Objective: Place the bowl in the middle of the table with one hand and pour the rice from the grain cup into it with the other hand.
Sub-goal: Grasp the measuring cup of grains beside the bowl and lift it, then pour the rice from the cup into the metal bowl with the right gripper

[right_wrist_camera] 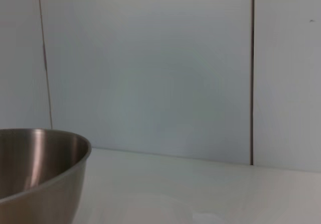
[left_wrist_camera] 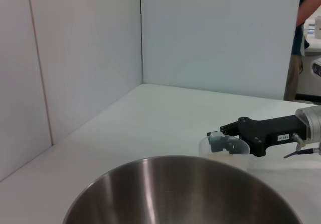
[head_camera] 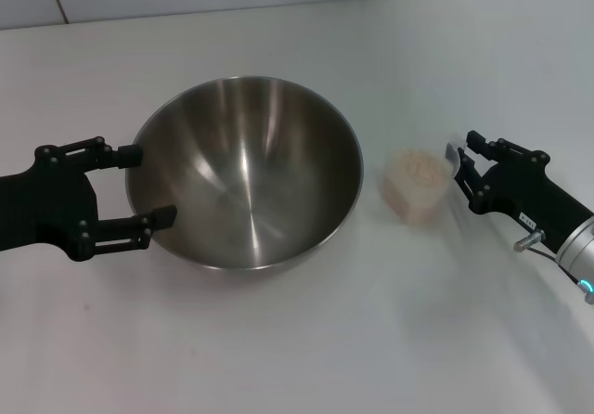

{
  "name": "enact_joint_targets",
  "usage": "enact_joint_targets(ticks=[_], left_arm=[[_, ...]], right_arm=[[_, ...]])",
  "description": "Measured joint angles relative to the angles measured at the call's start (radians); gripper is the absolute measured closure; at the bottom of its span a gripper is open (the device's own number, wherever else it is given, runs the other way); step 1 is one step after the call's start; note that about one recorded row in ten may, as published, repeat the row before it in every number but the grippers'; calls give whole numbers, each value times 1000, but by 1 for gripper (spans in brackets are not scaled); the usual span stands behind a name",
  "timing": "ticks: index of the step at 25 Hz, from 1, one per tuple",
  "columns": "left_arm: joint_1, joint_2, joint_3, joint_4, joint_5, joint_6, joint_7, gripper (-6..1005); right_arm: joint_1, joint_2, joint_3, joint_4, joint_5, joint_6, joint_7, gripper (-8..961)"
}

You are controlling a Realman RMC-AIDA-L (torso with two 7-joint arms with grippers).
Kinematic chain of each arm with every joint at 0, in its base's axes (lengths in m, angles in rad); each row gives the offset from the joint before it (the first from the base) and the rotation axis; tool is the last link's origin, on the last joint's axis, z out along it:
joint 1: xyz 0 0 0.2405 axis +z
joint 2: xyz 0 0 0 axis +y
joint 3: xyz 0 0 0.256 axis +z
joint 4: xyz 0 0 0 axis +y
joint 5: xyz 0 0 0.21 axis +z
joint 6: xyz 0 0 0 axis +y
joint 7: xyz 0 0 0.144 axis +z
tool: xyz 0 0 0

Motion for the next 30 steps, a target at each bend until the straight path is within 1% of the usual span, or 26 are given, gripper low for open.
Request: enact_joint_targets(ticks=[5,8,11,13,16,18,19,22,23,24,26,28,29,30], left_arm=[[-4,5,0,12,16,14,-5,185],[-10,6,-1,65,93,21,-46,185],[-12,2,-8,138,149,30,-88,185],[-15,0,-10,153,154,38,-92,184],[-28,0,-16,145,155,41,-95,184],[-35,0,-20,135,156,41,-98,184],[-35,0,-20,135,156,41,-98,184],[-36,-1,-21,132,156,41,-99,185],[-36,-1,-21,132,156,42,-100,185],[-36,-1,-20,131,157,42,-100,185],[-36,-1,-19,131,157,43,-100,184],[-37,0,-19,131,157,44,-100,184],[-38,0,-19,131,158,44,-100,184],[-41,0,-20,130,158,44,-101,184]], right_arm=[[-1,1,0,1,0,-4,0,700],[-1,1,0,3,0,-11,-1,917],[-1,1,0,4,0,-14,-1,927],[-1,1,8,4,0,-16,-1,933],[-4,1,24,4,0,-32,-1,943],[-16,0,61,8,-1,-94,-2,949],[-16,0,61,8,-1,-94,-2,947],[-29,-1,117,9,-1,-175,-8,943],[-34,-1,151,-1,0,-227,-50,941],[-34,-1,151,-1,0,-227,-50,940],[-38,3,172,-42,0,-258,-140,937],[-33,7,176,-131,-2,-261,-258,933],[-33,7,176,-131,-2,-261,-258,932],[-25,7,173,-160,-5,-256,-293,930]])
